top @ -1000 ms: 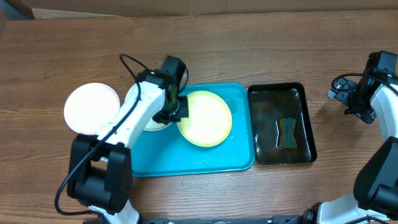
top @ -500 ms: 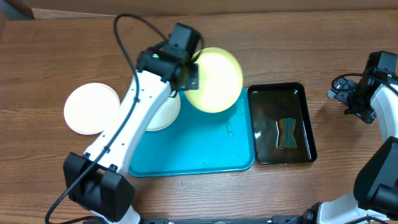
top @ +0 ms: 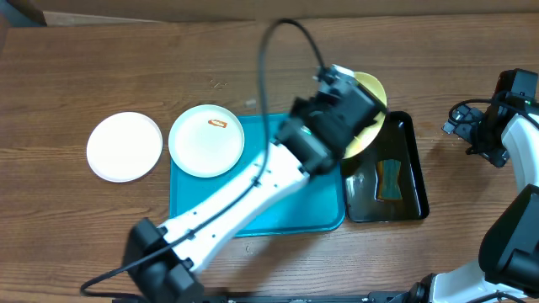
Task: Clean dirty plates on tray and stack at the side
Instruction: 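Lift the yellow plate with the left gripper and swing it over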
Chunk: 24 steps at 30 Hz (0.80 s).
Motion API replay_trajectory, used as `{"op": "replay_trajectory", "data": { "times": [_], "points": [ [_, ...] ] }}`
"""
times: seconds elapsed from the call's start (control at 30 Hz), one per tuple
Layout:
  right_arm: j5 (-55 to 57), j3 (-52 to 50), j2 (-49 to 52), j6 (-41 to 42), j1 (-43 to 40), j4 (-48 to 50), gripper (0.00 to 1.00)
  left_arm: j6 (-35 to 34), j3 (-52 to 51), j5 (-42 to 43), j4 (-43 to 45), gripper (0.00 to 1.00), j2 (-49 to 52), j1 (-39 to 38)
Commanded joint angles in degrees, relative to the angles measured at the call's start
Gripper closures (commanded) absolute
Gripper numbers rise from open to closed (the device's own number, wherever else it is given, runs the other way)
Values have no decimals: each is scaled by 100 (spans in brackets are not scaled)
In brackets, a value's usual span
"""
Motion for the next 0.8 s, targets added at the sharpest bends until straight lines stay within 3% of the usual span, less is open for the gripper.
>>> {"op": "replay_trajectory", "data": {
  "times": [0.0,0.13,0.3,0.5,0.57,0.77],
  "points": [
    [-31,28,-26,20,-2,22,0,293,127,-2120,79,96,374,-562],
    [-31,28,-26,20,-2,20,0,745,127,-3377,378,96,479,-1139],
    [-31,28,-26,20,-2,22,0,1580,127,-4229,1178,96,479,-1633],
    [-31,28,-26,20,-2,20,0,2918,127,-4253,2297,96,479,-1794],
    [-31,28,-26,20,-2,20,0,3644,127,-4253,2883,96,479,-1794],
    [-31,28,-26,20,-2,20,0,3482,127,-4223,3049,96,479,-1797]
  ]
}}
